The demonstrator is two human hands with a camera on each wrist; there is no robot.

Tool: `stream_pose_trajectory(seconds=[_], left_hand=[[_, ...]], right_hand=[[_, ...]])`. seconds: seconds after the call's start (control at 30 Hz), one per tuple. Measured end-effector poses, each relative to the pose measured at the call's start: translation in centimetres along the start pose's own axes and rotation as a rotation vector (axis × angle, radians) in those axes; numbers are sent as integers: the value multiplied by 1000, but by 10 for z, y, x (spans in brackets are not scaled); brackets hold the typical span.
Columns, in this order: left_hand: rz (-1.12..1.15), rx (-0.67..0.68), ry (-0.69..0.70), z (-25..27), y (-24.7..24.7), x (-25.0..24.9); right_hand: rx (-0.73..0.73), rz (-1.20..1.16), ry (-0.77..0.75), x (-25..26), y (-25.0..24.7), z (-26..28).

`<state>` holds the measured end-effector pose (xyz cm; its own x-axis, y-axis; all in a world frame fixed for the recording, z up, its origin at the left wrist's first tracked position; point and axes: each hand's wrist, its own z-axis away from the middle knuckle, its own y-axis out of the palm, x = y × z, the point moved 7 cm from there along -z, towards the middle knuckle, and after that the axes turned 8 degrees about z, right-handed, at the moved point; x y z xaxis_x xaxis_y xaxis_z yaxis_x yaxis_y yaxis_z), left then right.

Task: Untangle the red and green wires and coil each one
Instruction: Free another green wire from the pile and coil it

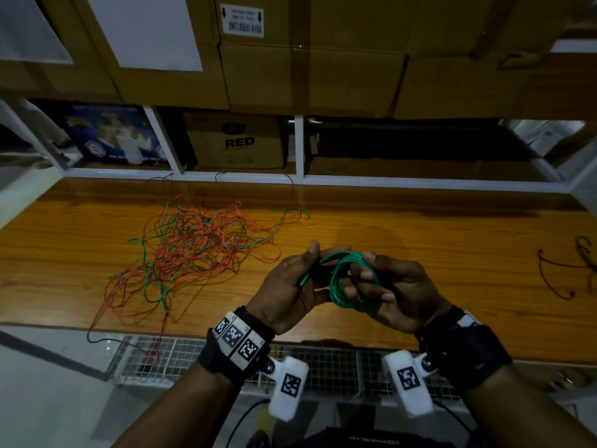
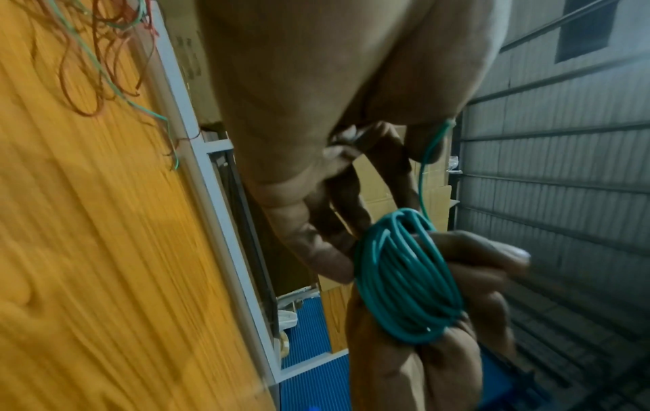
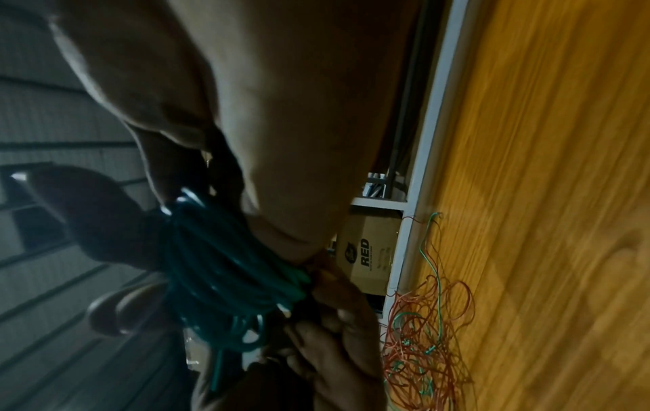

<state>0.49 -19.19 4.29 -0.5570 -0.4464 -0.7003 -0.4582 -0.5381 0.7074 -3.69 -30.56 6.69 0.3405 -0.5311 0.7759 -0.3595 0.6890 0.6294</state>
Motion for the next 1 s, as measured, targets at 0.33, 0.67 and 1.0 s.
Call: stream_pose_trajectory(seconds=[0.33,0.67,1.0], left_hand=[[-74,-163,18,-9,-9,10],[-386,-321,207,-17,-2,11],[-760,-140,233,-36,0,2]], right_hand=[[-193,28,77,-1,-9,6],[-760,810,-17,15,-39,29],[-799,1178,-41,11,-44,58]])
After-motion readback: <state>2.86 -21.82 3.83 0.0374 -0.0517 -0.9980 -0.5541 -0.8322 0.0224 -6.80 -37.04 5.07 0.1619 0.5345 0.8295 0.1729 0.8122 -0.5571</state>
